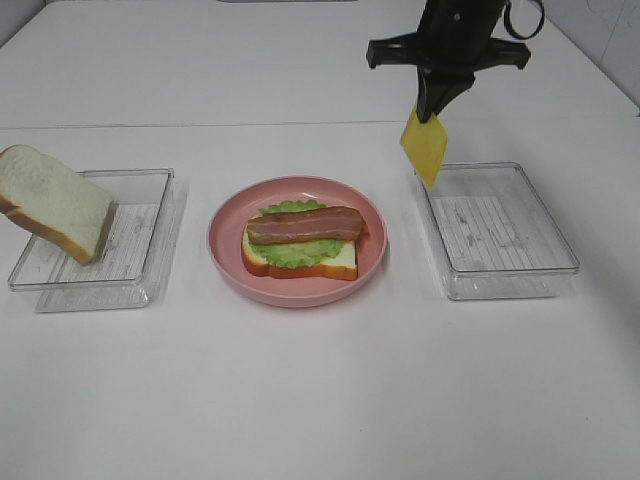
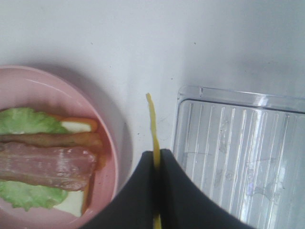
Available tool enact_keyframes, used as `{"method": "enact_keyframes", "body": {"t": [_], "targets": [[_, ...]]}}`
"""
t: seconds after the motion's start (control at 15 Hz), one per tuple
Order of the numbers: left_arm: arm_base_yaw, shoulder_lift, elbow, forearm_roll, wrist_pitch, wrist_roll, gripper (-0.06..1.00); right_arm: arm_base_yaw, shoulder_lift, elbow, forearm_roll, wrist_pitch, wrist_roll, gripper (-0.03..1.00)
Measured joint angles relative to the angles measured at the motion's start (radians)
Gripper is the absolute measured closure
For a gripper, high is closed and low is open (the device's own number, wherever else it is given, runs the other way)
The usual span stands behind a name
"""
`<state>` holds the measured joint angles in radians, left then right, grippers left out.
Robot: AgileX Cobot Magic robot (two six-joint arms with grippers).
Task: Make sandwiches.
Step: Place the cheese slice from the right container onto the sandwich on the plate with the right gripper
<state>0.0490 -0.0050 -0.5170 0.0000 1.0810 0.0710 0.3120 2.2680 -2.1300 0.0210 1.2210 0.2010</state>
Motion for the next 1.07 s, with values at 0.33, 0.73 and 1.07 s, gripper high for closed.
{"method": "enact_keyframes", "body": {"t": [0.33,0.73,1.07], "targets": [[0.0,0.0,0.0,0.0,0.0,0.0,-0.03,0.0,-0.198,0.112,0.182,-0.002,-0.05,0.95],[0.0,0.0,0.0,0.0,0.0,0.0,-0.03,0.0,-0.276,0.493,0.683,-0.203,-0.322,0.95],[0.0,0.0,0.0,0.0,0.0,0.0,-0.03,0.003,-0.264,0.528,0.821,-0.282,-0.416,0.95]]}}
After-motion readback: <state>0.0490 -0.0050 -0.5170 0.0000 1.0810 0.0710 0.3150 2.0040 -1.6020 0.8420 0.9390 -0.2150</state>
